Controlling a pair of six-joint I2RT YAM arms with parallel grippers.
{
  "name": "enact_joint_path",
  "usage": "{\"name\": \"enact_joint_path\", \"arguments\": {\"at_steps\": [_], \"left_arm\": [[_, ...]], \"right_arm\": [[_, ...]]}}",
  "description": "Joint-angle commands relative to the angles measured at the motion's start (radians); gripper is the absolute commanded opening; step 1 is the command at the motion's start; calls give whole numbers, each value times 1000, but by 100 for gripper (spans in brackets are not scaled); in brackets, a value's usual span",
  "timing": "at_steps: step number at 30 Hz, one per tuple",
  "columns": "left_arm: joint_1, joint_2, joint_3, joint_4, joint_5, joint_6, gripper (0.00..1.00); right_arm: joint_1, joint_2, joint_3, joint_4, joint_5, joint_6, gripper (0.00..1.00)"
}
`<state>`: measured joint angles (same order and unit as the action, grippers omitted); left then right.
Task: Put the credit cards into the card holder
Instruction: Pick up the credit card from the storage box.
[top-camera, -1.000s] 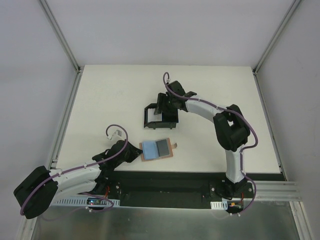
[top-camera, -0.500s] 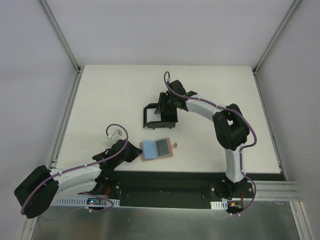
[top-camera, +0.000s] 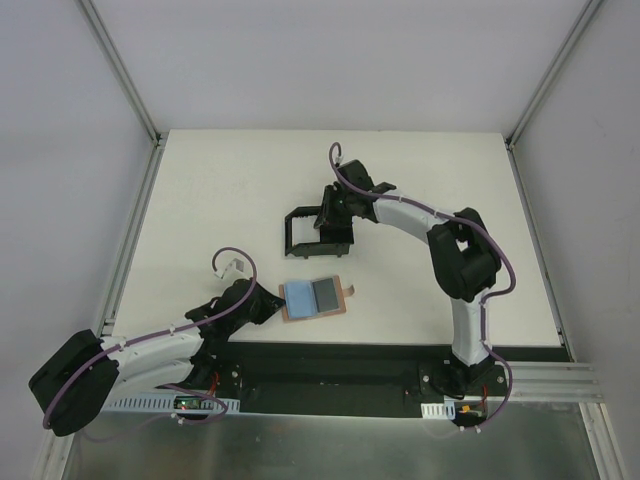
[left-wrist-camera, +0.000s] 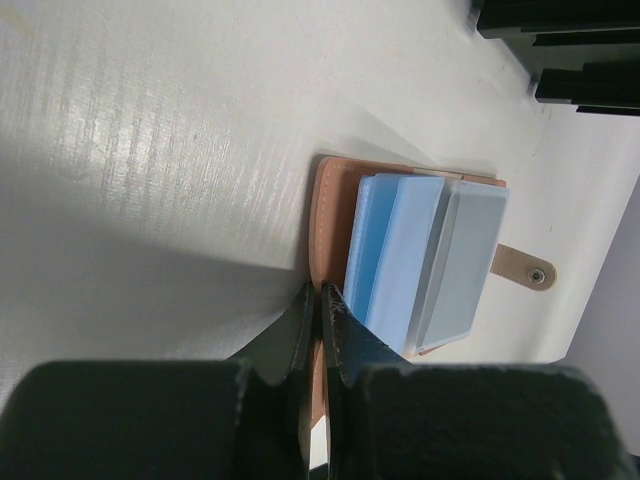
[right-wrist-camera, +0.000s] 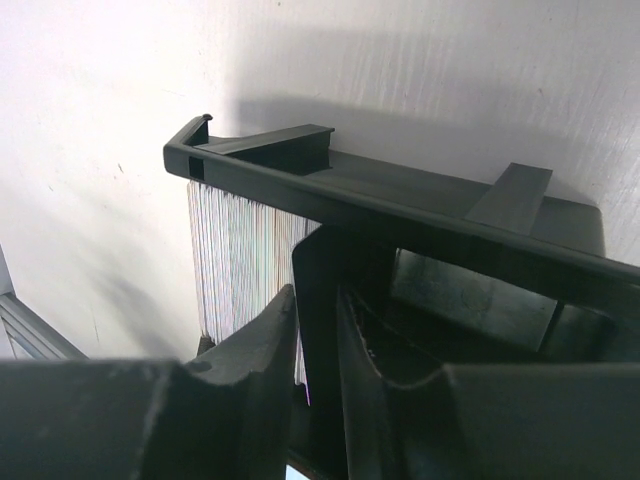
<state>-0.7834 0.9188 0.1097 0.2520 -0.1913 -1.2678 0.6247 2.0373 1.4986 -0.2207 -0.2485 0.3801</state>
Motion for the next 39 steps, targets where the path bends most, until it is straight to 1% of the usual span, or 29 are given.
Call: {"name": "enact_joint_path", "arguments": {"at_steps": [1, 7, 12, 17, 20, 23, 30, 33, 36, 38, 39], "left_arm": [[9, 17, 5, -30, 0, 19, 0], [10, 11, 4, -26, 3, 22, 0], [12, 14, 2, -26, 7, 24, 0], [12, 12, 2, -28, 12, 22, 0], [12, 8, 1, -30, 13, 22, 0], [12, 3, -2, -28, 16, 24, 0], [12, -18, -15, -39, 18, 25, 0], [12, -26, -16, -52, 18, 25, 0], [12, -32, -16, -60, 21, 25, 0], [13, -34, -15, -63, 21, 24, 0], [13, -34, -13, -63, 21, 24, 0]], "right_arm": [[-3, -83, -11, 23, -11, -7, 23], [-13, -107, -29, 23, -11, -17, 16], [-19, -134, -44, 12, 8, -38, 12], [-20, -141, -29, -37, 52, -76, 1], [-20, -147, -14, -75, 87, -112, 0], [-20, -181, -23, -74, 115, -155, 0], [-20, -305, -92, -20, 104, -234, 0], [-20, -363, -130, -17, 124, -202, 0], [-14, -414, -159, -46, 179, -136, 0], [3, -437, -167, -80, 239, -107, 0], [16, -445, -163, -106, 299, -93, 0]]}}
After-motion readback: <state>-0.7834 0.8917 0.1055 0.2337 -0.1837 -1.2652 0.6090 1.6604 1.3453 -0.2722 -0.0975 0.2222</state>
